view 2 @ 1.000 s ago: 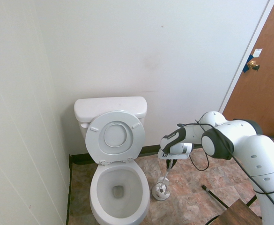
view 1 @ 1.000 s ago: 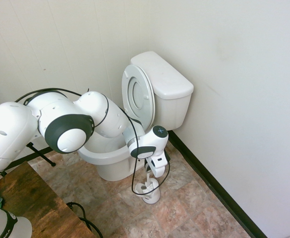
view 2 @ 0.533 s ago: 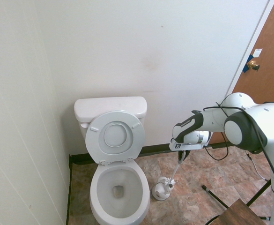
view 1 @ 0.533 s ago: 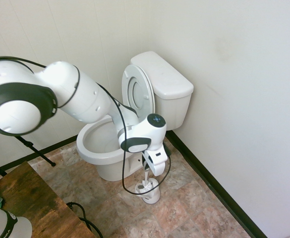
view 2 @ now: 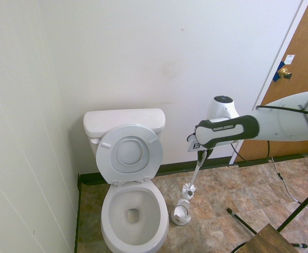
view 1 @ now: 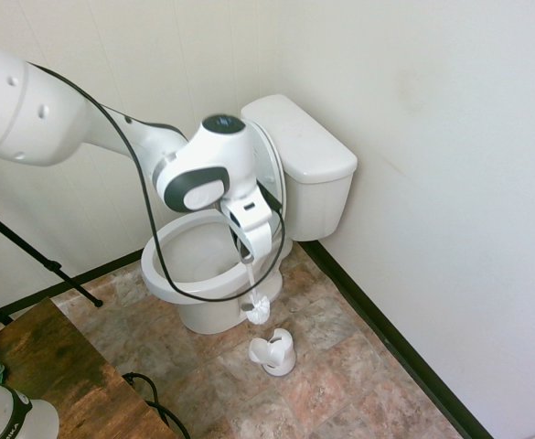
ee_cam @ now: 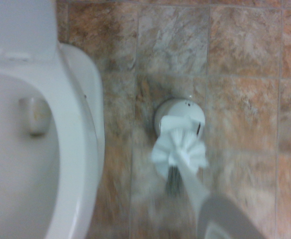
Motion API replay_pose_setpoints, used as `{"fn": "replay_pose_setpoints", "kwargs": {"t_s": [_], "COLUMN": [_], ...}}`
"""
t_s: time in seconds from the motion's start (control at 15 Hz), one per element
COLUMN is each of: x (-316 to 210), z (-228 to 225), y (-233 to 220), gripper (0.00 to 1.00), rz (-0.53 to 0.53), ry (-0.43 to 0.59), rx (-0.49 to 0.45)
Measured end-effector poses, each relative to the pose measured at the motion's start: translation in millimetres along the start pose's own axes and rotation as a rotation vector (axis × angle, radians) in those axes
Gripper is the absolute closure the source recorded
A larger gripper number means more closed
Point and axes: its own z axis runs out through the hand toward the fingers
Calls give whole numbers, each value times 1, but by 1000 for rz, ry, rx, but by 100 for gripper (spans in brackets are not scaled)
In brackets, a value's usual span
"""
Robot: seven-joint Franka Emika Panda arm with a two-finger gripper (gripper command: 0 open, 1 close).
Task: Clean the toilet
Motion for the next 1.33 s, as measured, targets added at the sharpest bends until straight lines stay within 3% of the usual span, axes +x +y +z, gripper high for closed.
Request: {"fn": "replay_pose_setpoints", "kwargs": {"t_s": [0.2,0.4,1.0,1.33], "x": [-55,-113,-186,-177], "z": [-97,-129,-91,2], "y": [-19,-39,-136,-197], "gripper": [100,100,100,100], "rz": [-58,-133,-233,-216], "ry": [33,30,28,-15], "rx": [37,66,121,109]}}
